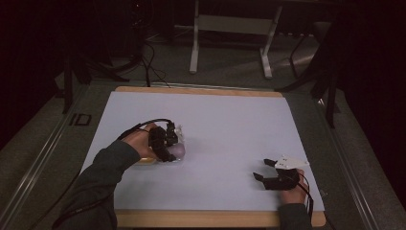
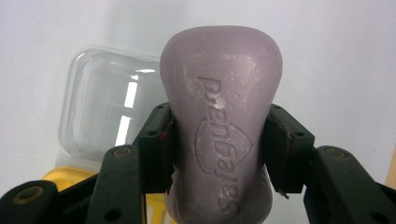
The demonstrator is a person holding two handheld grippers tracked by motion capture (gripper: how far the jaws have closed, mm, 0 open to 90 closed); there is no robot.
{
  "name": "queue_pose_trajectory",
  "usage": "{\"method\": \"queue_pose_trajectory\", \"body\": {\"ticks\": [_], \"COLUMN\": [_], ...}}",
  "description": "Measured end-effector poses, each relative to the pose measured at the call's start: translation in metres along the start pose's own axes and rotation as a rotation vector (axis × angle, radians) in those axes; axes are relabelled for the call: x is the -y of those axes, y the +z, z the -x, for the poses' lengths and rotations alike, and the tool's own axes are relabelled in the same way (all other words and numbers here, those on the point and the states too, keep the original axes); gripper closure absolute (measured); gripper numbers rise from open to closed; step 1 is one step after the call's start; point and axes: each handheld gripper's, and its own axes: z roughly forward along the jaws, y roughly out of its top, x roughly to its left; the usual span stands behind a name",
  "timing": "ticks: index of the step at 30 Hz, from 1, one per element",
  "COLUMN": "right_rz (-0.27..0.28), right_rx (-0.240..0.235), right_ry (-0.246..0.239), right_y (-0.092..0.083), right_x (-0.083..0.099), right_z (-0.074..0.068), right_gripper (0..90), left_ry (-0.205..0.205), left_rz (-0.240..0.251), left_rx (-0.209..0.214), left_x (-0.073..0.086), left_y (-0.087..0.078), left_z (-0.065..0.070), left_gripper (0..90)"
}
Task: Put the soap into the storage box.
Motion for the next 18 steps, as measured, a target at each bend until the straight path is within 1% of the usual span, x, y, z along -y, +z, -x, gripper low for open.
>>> {"method": "queue_pose_trajectory", "body": {"ticks": [5, 7, 15, 17, 18], "right_rz": [0.000, -0.001, -0.001, -0.002, -0.002], "right_rx": [-0.001, -0.001, 0.000, -0.001, -0.001], "right_ry": [-0.001, -0.001, -0.003, -0.002, -0.001], "right_y": [0.000, 0.000, 0.000, 0.000, 0.000], "right_x": [0.000, 0.000, 0.000, 0.000, 0.000], "right_z": [0.000, 0.000, 0.000, 0.000, 0.000], "right_gripper": [25.6, 25.7, 25.7, 25.6, 25.7], "left_ry": [-0.022, -0.022, -0.050, -0.047, -0.058], "left_rz": [0.007, 0.008, 0.018, 0.017, 0.021], "left_rx": [-0.013, -0.016, -0.025, -0.028, -0.027], "left_x": [0.004, 0.005, 0.010, 0.011, 0.012], "left_y": [-0.004, -0.004, -0.009, -0.010, -0.011], "left_z": [-0.003, -0.004, -0.009, -0.010, -0.011], "left_gripper": [50.0, 50.0, 49.9, 50.0, 50.0]}}
